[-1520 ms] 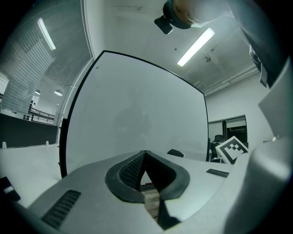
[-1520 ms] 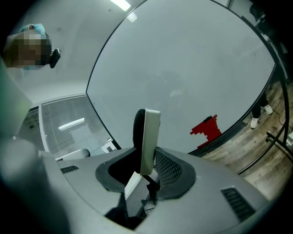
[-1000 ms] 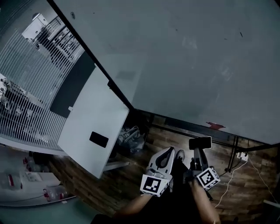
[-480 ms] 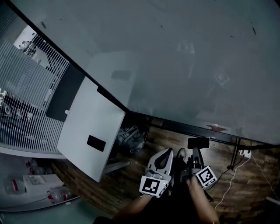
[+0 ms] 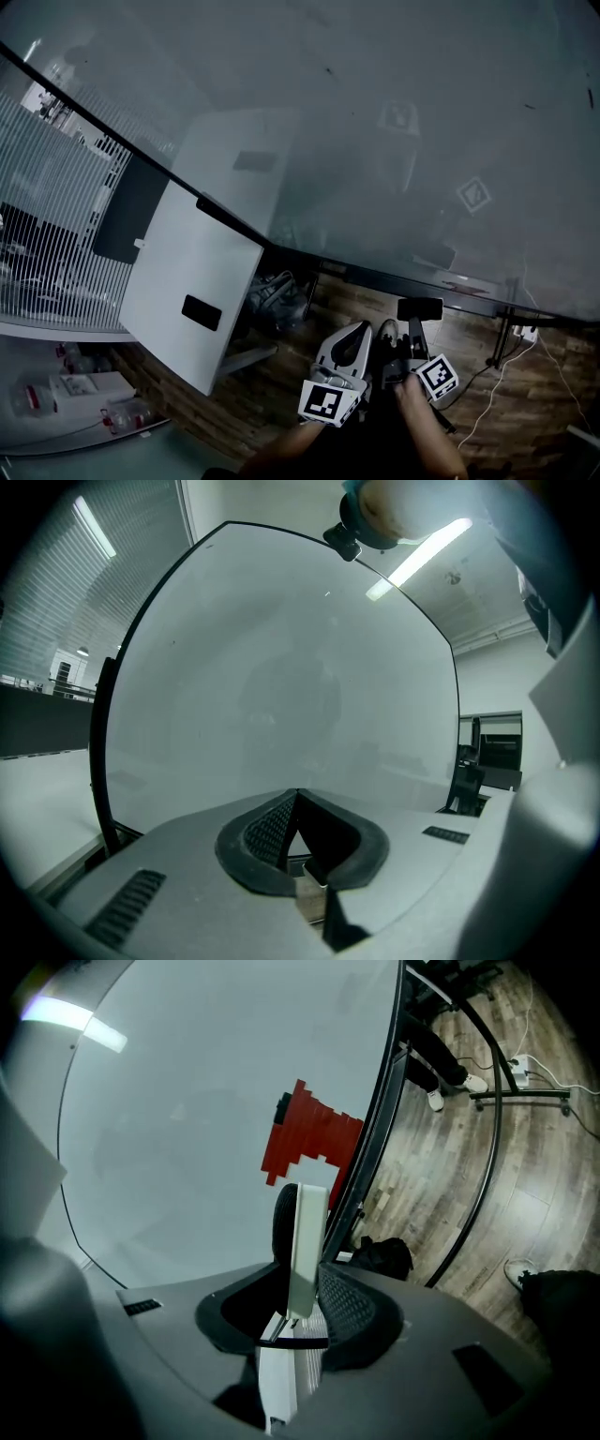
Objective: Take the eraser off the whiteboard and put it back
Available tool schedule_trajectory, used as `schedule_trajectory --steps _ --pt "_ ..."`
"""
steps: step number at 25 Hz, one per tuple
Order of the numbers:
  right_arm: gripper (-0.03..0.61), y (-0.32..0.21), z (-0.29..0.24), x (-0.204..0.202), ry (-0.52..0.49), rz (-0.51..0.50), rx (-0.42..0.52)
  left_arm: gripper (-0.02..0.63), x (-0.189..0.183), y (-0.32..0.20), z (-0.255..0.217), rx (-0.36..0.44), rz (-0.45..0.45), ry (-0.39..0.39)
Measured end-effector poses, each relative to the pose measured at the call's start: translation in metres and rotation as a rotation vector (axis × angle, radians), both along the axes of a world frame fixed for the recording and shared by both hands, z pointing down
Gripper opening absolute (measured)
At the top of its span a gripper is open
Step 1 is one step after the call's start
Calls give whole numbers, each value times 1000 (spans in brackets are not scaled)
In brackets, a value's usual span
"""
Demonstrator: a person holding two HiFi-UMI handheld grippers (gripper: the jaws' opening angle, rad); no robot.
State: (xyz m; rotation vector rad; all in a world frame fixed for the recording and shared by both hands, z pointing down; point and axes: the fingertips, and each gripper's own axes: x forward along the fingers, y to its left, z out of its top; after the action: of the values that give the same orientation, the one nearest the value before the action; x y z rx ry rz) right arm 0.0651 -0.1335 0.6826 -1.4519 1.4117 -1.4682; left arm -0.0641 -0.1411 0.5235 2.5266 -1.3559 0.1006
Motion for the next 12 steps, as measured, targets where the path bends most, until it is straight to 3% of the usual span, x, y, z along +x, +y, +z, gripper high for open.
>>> schedule_trajectory --steps 12 --pt "133 -7 28 10 -82 53 -73 8 3 -15 8 -8 -12 -16"
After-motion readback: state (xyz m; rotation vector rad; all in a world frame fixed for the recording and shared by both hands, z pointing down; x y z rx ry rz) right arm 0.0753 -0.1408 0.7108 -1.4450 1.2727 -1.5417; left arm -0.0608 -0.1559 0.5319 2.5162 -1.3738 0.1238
